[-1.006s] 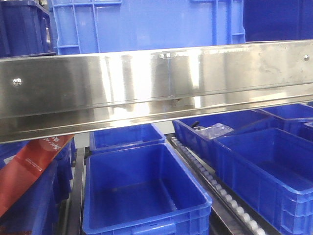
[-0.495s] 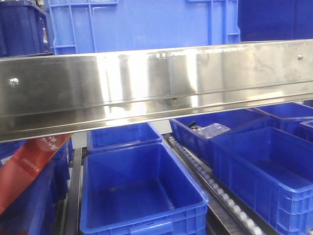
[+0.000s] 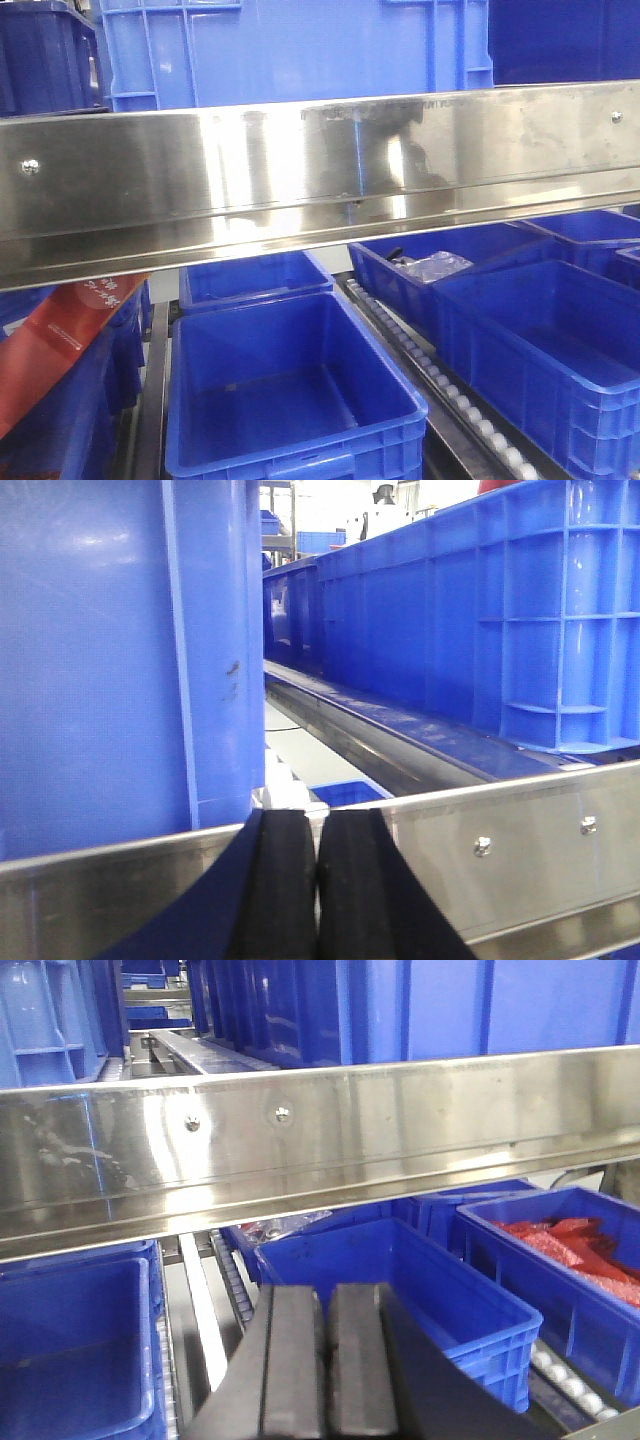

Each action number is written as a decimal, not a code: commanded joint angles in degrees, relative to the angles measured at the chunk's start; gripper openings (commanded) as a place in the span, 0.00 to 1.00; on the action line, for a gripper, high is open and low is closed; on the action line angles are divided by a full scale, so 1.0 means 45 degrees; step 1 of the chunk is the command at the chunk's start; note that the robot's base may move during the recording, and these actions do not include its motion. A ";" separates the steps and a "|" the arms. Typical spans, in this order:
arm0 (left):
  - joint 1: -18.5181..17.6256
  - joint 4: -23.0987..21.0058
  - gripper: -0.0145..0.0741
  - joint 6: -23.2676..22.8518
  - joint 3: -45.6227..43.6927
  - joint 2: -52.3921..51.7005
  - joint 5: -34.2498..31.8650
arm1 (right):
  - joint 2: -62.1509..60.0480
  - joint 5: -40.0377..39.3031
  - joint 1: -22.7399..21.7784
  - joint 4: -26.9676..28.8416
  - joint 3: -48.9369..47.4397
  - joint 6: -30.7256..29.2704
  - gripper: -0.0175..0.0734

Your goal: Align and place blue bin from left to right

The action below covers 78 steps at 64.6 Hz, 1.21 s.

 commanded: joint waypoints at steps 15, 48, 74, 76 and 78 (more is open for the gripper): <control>0.0025 -0.0090 0.17 0.0000 -0.0027 -0.0068 -0.0222 | -0.0098 -0.0520 -0.0073 -0.0971 0.0007 0.0899 0.10; 0.0025 -0.0090 0.17 0.0000 -0.0027 -0.0068 -0.0222 | -0.0098 -0.1399 -0.0073 -0.0971 0.0007 0.0896 0.10; 0.0025 -0.0090 0.17 0.0000 -0.0027 -0.0068 -0.0222 | -0.0098 -0.1399 -0.0073 -0.0971 0.0007 0.0896 0.10; 0.0025 -0.0090 0.17 0.0000 -0.0027 -0.0068 -0.0222 | -0.0098 -0.1399 -0.0073 -0.0971 0.0007 0.0896 0.10; 0.0025 -0.0090 0.17 0.0000 -0.0027 -0.0068 -0.0222 | -0.0098 -0.1399 -0.0073 -0.0971 0.0007 0.0896 0.10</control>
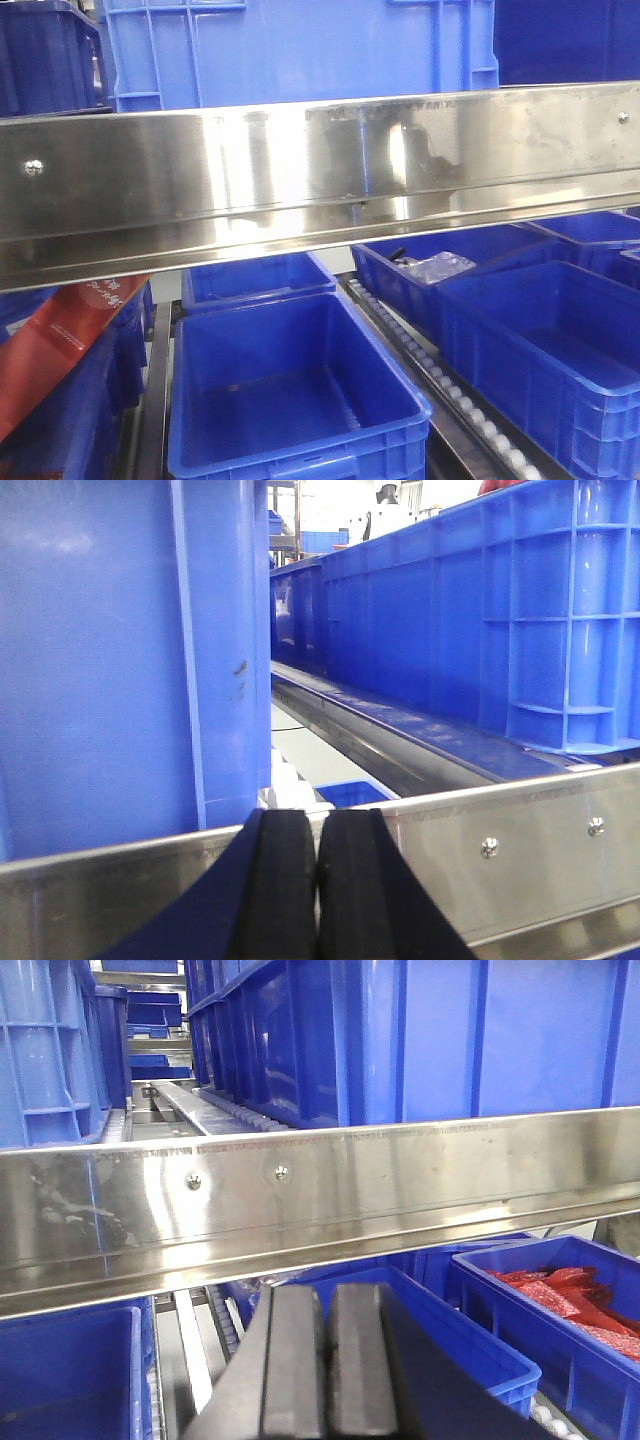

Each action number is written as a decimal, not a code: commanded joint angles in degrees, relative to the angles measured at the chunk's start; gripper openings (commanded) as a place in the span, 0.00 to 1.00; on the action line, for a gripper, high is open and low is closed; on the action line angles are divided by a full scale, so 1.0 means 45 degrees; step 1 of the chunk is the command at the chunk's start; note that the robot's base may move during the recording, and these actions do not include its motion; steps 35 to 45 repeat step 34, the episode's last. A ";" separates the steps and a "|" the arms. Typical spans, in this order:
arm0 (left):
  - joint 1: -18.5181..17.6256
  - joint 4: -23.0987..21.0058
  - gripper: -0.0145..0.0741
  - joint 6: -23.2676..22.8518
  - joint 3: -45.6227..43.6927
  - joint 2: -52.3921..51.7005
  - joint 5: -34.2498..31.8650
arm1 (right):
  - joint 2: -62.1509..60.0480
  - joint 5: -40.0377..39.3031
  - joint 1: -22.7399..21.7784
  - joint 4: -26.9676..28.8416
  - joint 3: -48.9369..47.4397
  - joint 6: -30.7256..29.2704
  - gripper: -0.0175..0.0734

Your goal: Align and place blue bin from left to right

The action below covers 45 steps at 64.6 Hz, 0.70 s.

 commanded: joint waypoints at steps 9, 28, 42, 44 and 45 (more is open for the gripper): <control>0.0025 -0.0090 0.17 0.0000 -0.0027 -0.0068 -0.0222 | -0.0098 -0.0321 -0.0073 -0.0126 0.0000 0.0020 0.10; 0.0025 -0.0090 0.17 0.0000 -0.0027 -0.0068 -0.0222 | -0.0098 -0.0321 -0.0073 -0.0126 0.0000 0.0020 0.10; 0.0025 -0.0090 0.17 0.0000 -0.0027 -0.0068 -0.0222 | -0.0098 -0.0321 -0.0073 -0.0126 0.0000 0.0020 0.10; 0.0025 -0.0090 0.17 0.0000 -0.0027 -0.0068 -0.0222 | -0.0098 -0.0321 -0.0073 -0.0126 0.0000 0.0020 0.10; 0.0025 -0.0090 0.17 0.0000 -0.0027 -0.0068 -0.0222 | -0.0098 -0.0321 -0.0073 -0.0126 0.0000 0.0020 0.10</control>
